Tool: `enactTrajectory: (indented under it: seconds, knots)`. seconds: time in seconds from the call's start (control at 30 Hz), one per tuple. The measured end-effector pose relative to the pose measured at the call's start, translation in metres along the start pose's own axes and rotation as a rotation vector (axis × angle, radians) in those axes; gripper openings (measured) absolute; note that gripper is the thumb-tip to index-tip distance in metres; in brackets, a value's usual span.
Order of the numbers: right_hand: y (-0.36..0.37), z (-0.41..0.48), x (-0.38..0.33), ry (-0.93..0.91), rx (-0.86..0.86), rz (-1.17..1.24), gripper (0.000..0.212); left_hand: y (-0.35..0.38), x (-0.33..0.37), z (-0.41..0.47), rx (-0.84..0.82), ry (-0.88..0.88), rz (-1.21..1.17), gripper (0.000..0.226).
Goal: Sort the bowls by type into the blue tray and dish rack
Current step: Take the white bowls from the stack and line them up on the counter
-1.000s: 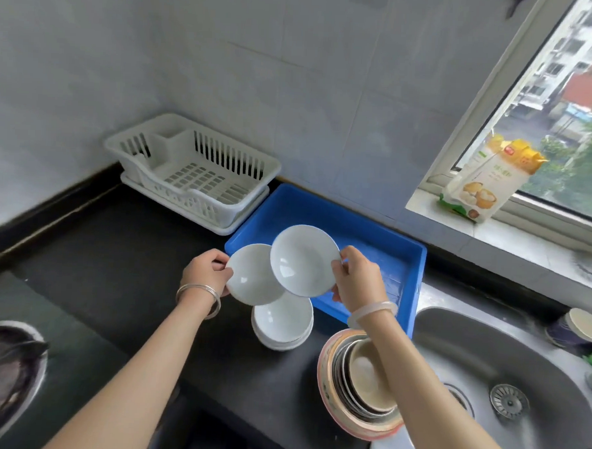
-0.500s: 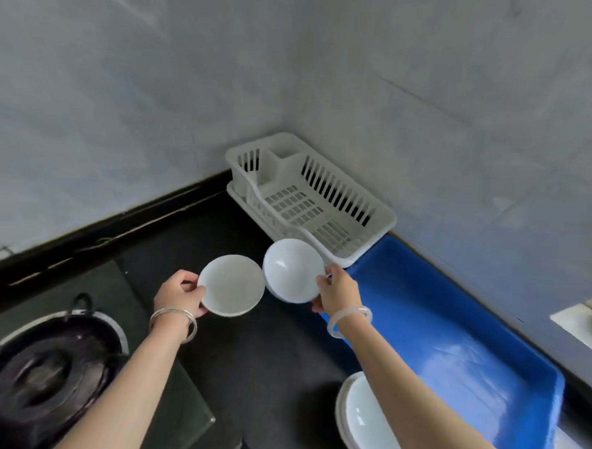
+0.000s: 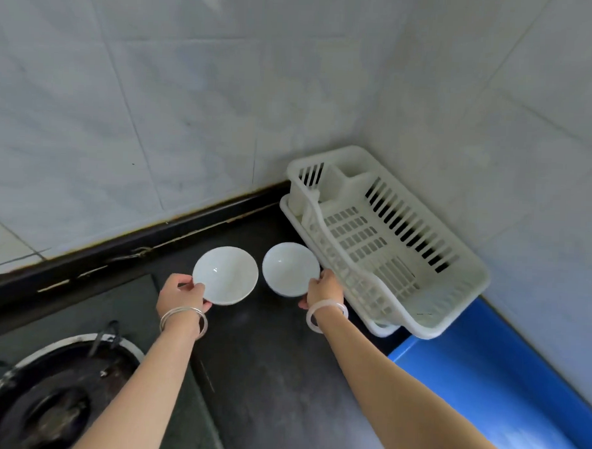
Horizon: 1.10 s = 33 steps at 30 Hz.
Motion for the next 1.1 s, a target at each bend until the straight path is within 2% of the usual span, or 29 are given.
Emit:
enactTrajectory:
  seconds: [0.23, 0.47, 0.63, 0.73, 0.83, 1.1]
  knots:
    - [0.026, 0.021, -0.007, 0.0, 0.034, -0.05, 0.007, 0.011, 0.001, 0.019, 0.019, -0.029, -0.051, 0.02]
    - [0.035, 0.031, -0.007, 0.04, -0.004, 0.017, 0.01, 0.016, -0.003, 0.023, 0.027, -0.042, -0.079, 0.02]
    - [0.034, 0.021, 0.004, 0.173, -0.14, 0.187, 0.032, 0.016, -0.015, 0.019, -0.061, -0.077, -0.237, 0.03]
    - [0.033, 0.015, 0.015, 0.231, -0.23, 0.445, 0.048, 0.017, -0.026, 0.014, -0.142, -0.171, -0.306, 0.039]
    - [0.037, 0.013, 0.02, 0.239, -0.228, 0.644, 0.054, 0.023, -0.033, 0.008, -0.211, -0.267, -0.435, 0.04]
    - [0.061, 0.032, -0.014, 0.208, -0.176, 0.658, 0.053, 0.038, -0.011, 0.024, -0.129, -0.28, -0.515, 0.036]
Point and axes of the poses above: each hand's wrist, its own z-axis towards the middle knuckle, its own y-axis out of the palm, x = y × z, the point moved 4 cm from there along z, towards the middle knuckle, and after that the axes turned 3 degrees about x, right-handed, at the moved point
